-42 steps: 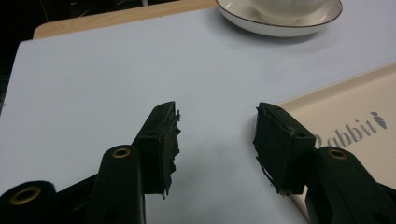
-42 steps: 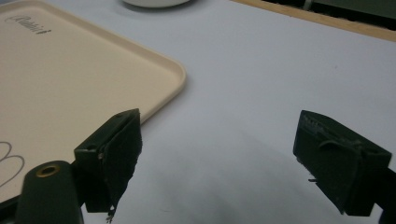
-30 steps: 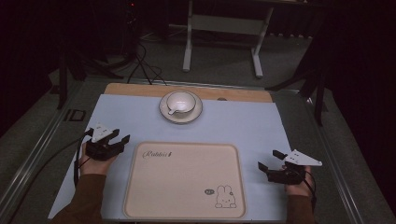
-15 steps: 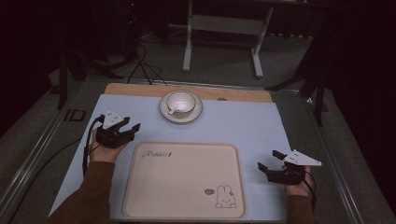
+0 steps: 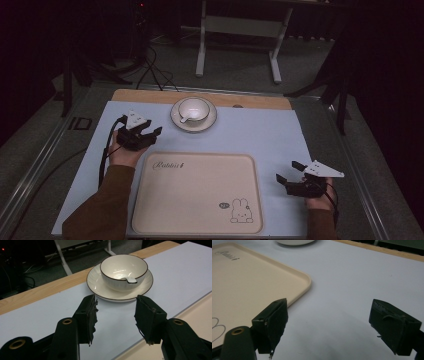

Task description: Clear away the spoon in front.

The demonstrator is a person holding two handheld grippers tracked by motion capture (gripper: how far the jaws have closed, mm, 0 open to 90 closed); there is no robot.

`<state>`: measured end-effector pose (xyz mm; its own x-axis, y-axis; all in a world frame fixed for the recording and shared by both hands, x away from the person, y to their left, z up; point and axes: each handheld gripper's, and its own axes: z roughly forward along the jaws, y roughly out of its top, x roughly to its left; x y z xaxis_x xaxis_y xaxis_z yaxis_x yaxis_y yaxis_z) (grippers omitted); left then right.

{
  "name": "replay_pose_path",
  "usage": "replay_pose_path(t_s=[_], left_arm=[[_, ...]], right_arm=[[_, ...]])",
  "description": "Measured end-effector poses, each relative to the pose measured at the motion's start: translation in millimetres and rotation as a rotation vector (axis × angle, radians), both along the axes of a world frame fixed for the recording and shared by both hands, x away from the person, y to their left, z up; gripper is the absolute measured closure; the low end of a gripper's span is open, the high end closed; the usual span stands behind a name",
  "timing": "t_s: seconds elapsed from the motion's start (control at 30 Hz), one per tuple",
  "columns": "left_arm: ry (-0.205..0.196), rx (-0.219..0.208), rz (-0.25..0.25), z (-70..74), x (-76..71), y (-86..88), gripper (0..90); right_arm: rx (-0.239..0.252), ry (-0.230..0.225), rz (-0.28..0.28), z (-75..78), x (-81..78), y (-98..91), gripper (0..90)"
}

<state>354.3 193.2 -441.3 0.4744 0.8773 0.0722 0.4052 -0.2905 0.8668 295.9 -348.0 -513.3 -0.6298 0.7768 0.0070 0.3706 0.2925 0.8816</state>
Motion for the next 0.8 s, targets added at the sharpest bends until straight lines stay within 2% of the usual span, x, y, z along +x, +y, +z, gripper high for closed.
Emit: replay_pose_path(t_s=[0.3, 0.8], left_arm=[[0.009, -0.008, -0.010, -3.0, 11.1, -16.9, 51.2], [0.013, 0.018, -0.044, -1.8, 34.8, -43.3, 51.2]], right_arm=[[-0.003, 0.000, 0.001, 0.0, 0.1, 0.0, 15.4], [0.000, -0.010, -0.004, 0.9, -0.1, -1.5, 15.5]])
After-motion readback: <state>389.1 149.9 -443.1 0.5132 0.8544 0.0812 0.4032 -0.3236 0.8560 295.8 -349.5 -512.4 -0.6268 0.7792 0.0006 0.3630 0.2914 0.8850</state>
